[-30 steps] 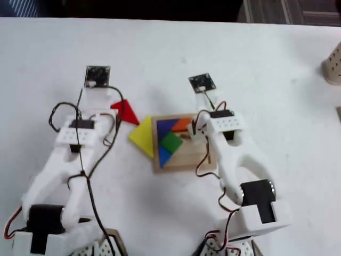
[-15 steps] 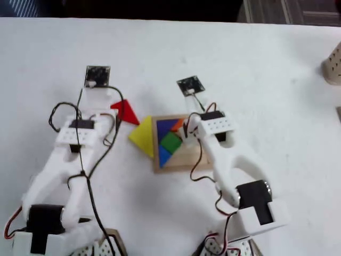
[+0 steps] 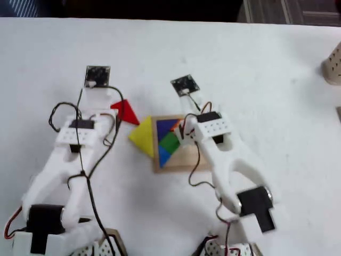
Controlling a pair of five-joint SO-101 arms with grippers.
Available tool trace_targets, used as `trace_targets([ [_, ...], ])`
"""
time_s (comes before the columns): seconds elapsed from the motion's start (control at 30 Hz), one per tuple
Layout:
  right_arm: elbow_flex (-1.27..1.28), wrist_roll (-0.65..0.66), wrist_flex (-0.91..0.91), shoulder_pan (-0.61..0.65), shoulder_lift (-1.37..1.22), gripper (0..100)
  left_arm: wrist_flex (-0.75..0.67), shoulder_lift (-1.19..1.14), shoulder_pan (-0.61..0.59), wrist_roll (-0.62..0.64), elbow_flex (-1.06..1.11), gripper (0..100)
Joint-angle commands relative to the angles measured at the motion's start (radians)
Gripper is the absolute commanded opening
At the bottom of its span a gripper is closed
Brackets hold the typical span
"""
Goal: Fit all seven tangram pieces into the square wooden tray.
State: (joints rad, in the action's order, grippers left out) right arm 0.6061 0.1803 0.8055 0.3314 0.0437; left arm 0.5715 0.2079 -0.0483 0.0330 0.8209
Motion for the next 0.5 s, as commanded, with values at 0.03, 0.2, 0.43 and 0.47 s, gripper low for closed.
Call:
trace_targets([
  [0.03, 0.069, -0.044, -0.007, -0.038, 0.159, 1.8, -0.029, -0.002, -0.004, -0.014, -0.058, 2],
  [0.2, 0.172, -0.044, -0.061, -0.035, 0.18, 1.8, -0.029, -0.004, -0.004, -0.014, -0.058, 2],
  [0.43, 0.175, -0.043, -0.093, -0.045, 0.18, 1.8, -0.02, -0.004, 0.067, -0.015, -0.049, 2],
  [0.47, 0.176, -0.032, -0.096, -0.053, 0.18, 1.8, -0.02, -0.005, 0.088, -0.017, -0.049, 2],
])
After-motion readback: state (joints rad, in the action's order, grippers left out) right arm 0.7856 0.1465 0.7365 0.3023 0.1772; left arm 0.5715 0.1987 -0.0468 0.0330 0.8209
